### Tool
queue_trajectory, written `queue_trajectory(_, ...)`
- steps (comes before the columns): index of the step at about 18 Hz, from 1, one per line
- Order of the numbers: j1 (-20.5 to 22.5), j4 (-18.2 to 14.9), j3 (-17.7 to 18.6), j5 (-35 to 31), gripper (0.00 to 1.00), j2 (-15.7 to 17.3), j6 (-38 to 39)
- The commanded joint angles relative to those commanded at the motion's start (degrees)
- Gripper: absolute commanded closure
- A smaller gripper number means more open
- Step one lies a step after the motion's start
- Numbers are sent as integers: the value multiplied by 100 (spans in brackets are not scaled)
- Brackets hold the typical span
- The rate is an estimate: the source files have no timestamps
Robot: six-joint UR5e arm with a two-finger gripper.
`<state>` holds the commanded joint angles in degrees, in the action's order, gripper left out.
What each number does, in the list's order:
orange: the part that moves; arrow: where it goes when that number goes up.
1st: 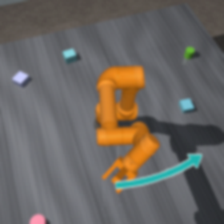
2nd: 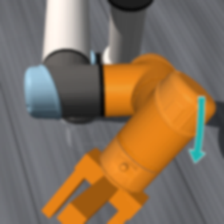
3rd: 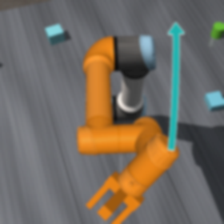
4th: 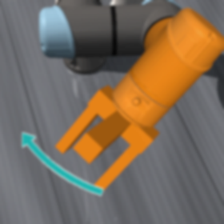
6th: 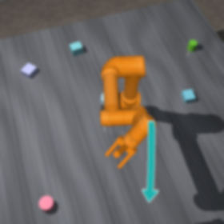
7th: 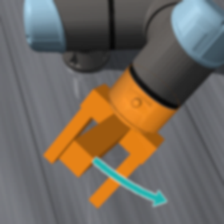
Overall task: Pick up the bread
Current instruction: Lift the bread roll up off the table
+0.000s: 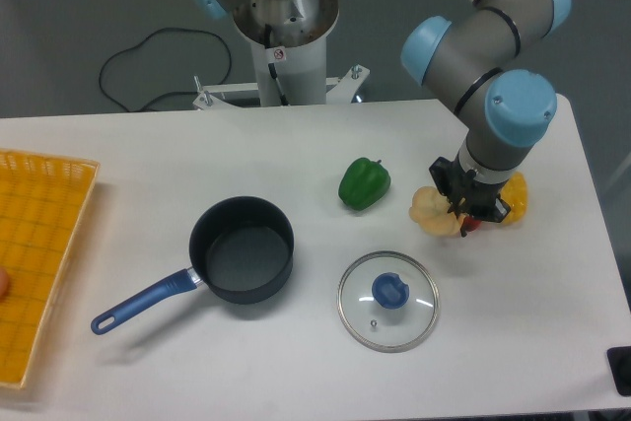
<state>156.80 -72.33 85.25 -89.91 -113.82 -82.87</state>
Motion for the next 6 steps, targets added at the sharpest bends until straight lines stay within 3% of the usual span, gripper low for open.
queue_trajectory(6, 44, 289, -35, -35, 100, 44, -133)
